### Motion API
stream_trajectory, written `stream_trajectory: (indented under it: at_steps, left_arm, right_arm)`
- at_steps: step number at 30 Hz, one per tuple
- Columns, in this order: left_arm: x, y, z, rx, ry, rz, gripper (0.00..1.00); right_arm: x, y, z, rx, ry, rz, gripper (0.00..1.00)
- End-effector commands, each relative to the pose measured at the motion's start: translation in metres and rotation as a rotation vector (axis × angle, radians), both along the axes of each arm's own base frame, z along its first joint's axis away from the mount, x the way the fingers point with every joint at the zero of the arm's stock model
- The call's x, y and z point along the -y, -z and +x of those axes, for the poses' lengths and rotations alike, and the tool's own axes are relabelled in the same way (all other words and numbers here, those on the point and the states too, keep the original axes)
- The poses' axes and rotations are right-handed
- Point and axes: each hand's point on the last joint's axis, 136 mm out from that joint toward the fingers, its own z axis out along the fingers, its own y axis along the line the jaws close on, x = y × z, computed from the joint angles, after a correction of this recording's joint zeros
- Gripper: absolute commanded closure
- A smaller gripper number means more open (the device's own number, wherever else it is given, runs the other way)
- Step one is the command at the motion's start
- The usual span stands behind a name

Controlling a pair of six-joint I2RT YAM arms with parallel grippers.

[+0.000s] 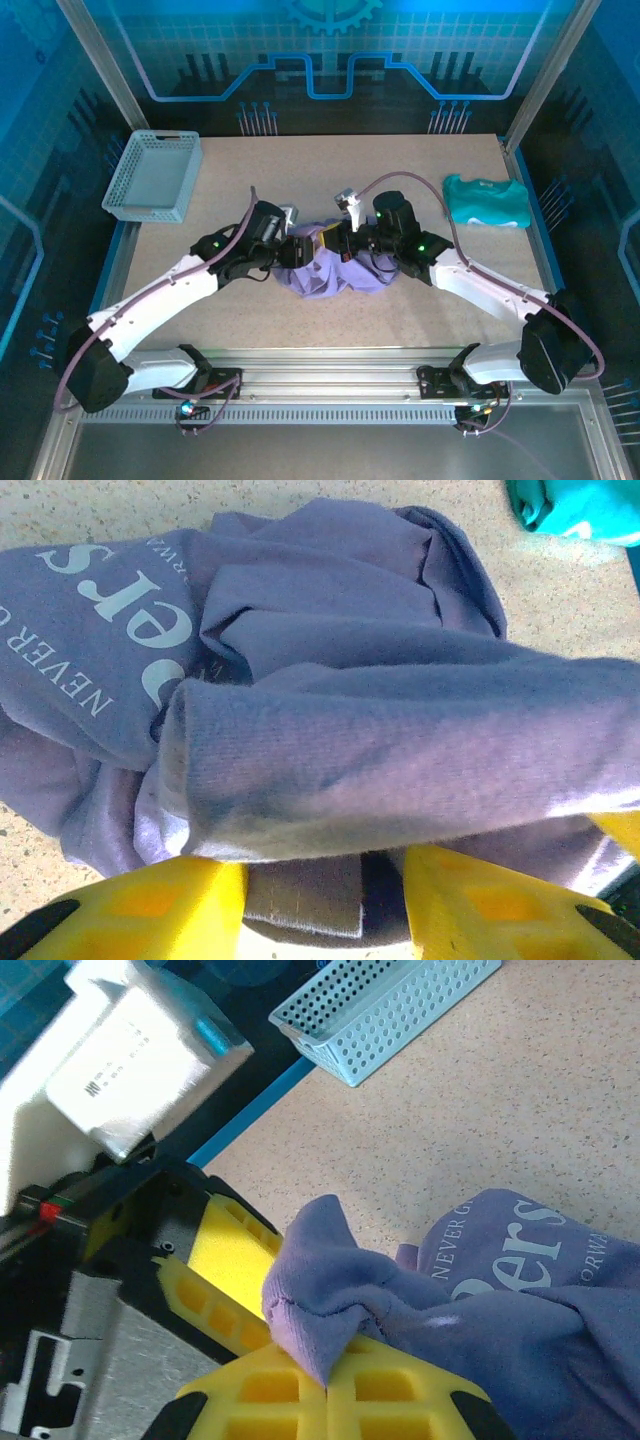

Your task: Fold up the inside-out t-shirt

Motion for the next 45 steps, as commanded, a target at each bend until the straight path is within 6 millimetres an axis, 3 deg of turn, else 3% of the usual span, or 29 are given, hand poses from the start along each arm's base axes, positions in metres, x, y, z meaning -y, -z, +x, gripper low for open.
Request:
stream_trajectory:
  at_steps: [1, 16, 21, 27, 36, 40, 45]
  left_arm:
    - [0.004, 0.005, -0.001, -0.029, 0.022, -0.003, 0.56]
    - [0.002, 0.005, -0.002, -0.04, 0.039, -0.029, 0.85]
    - [-0.003, -0.002, -0.002, -0.028, 0.037, -0.061, 1.0]
    - [-0.01, -0.039, -0.003, 0.122, 0.042, -0.213, 1.0]
    - [-0.01, -0.075, -0.008, 0.207, 0.078, -0.365, 1.0]
    - [-0.009, -0.095, -0.014, 0.26, 0.111, -0.432, 1.0]
    - [-0.028, -0.121, -0.017, 0.351, 0.067, -0.534, 1.0]
  right_arm:
    - [-0.001, -0.022, -0.003, 0.06, -0.006, 0.022, 1.0]
    - [0.001, -0.022, 0.0, 0.071, 0.007, 0.008, 1.0]
    - [0.006, -0.021, 0.002, 0.081, 0.024, -0.01, 1.0]
    - [0.01, -0.017, 0.003, 0.085, 0.036, -0.034, 1.0]
    - [0.006, -0.008, 0.002, 0.068, 0.022, -0.051, 1.0]
    - [0.011, 0.006, 0.012, 0.008, 0.083, -0.108, 1.0]
    - [0.024, 0.023, 0.025, -0.095, 0.164, -0.178, 1.0]
